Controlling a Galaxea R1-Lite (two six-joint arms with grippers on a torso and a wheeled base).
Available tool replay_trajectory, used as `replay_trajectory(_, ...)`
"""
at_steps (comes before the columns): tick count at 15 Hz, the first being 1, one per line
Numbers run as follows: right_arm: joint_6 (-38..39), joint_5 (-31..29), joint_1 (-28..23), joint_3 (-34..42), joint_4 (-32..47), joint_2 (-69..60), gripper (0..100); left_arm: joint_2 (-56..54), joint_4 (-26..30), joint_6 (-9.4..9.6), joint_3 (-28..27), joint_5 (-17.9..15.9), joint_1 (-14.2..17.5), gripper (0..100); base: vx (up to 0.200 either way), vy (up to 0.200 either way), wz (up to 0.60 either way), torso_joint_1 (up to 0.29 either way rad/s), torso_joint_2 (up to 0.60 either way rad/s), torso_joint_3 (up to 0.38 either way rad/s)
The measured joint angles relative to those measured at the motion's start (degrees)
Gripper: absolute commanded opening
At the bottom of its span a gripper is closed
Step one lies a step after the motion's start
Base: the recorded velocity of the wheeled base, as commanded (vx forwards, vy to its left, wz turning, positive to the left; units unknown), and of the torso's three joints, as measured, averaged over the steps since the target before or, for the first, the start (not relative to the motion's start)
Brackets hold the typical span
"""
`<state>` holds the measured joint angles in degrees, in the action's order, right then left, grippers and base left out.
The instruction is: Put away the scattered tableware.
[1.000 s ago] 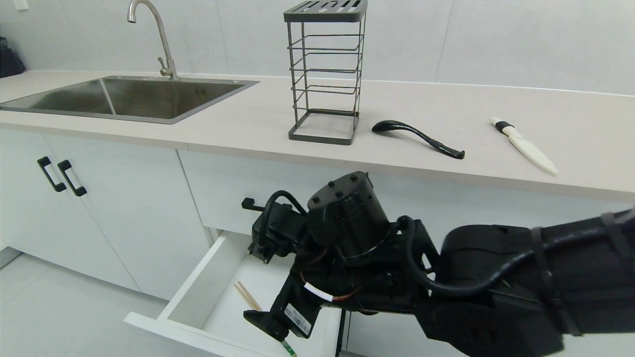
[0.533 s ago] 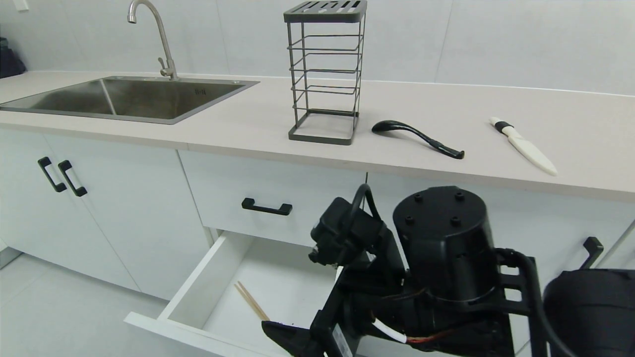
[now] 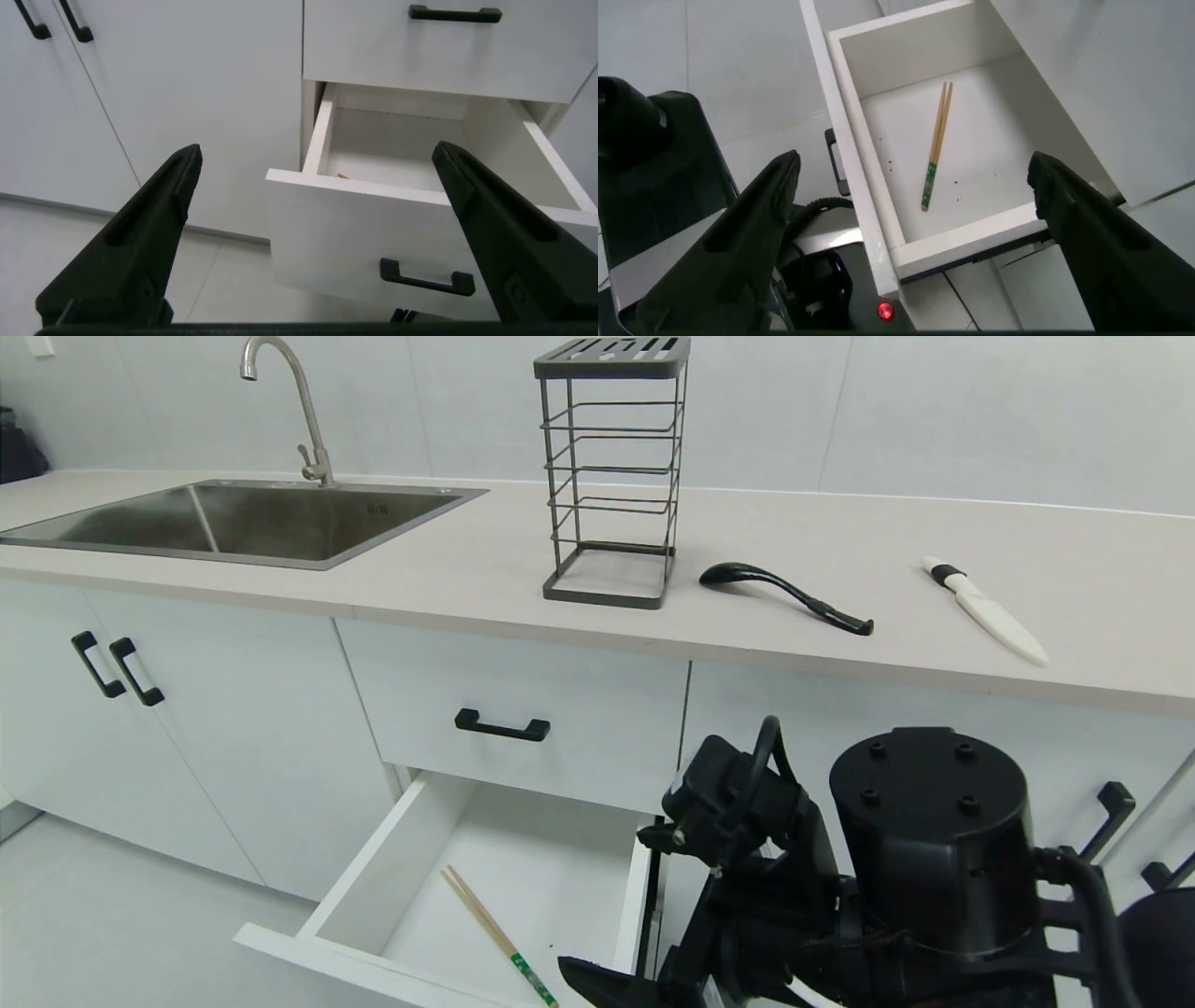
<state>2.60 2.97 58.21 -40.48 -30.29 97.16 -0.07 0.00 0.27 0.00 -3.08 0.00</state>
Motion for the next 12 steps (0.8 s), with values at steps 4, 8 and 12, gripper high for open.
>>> replay_trajectory(4,-0.02,0.0,-0.3,-0.24,0.09,-0.2,100,0.0,0.05,0.05,0.0,0.0,0.0,100,0.0,0.0,0.0,0.117,-0.06,-0.035)
replay_trajectory(8,0.24,0.0,-0.16,-0.28,0.27,-0.33,100,0.0,-0.02,0.02,0.0,0.0,0.0,100,0.0,0.0,0.0,0.24,-0.54,-0.216)
replay_trajectory(12,0.3,0.06,-0.16,-1.55,0.51,-0.28,100,0.0,0.0,0.02,0.0,0.0,0.0,100,0.0,0.0,0.0,0.196,-0.49,-0.228)
